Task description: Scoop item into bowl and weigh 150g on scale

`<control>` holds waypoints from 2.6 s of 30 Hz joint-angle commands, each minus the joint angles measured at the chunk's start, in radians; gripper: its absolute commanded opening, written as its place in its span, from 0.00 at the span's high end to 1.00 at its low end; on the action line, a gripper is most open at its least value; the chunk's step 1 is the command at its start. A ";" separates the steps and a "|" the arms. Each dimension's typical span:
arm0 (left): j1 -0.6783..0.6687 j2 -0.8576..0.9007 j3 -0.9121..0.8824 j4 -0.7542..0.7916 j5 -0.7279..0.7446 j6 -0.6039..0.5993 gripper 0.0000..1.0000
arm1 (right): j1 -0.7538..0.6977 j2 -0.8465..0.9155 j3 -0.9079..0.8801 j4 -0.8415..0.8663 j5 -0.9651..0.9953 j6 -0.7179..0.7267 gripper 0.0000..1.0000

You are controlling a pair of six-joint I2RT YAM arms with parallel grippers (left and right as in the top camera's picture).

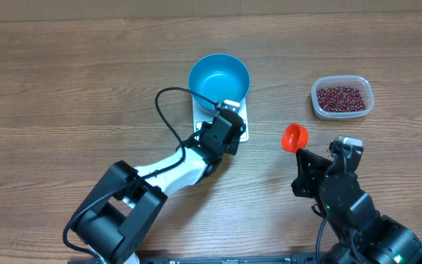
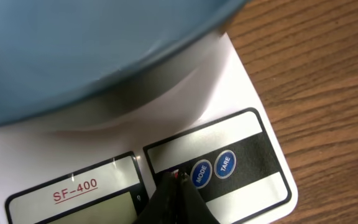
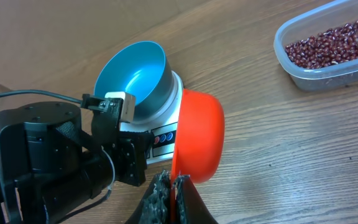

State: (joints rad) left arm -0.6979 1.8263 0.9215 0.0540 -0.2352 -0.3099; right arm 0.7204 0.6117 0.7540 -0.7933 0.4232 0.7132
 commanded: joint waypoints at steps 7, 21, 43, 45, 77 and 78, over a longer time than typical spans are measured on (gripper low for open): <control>0.005 0.019 -0.002 0.008 0.016 0.026 0.96 | -0.005 -0.005 0.021 0.006 0.014 -0.004 0.96; 0.005 0.053 -0.002 0.023 0.016 0.027 0.96 | -0.005 -0.005 0.021 0.014 0.014 -0.004 0.96; -0.021 -0.367 0.085 -0.441 0.188 0.026 0.90 | -0.005 -0.005 0.021 0.034 0.024 -0.005 0.96; -0.020 -0.510 0.101 -0.529 0.179 0.026 0.80 | -0.005 -0.005 0.021 0.051 0.033 -0.005 0.96; -0.068 -0.134 0.108 -0.467 0.048 0.018 0.96 | -0.005 0.216 0.021 0.309 0.134 -0.008 0.96; -0.068 -0.107 0.108 -0.441 0.044 0.019 0.96 | -0.005 0.216 0.021 0.309 0.134 -0.008 0.96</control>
State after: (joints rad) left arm -0.7654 1.6733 1.0237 -0.4252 -0.1940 -0.2878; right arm 0.7204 0.8326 0.7540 -0.4900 0.5396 0.7124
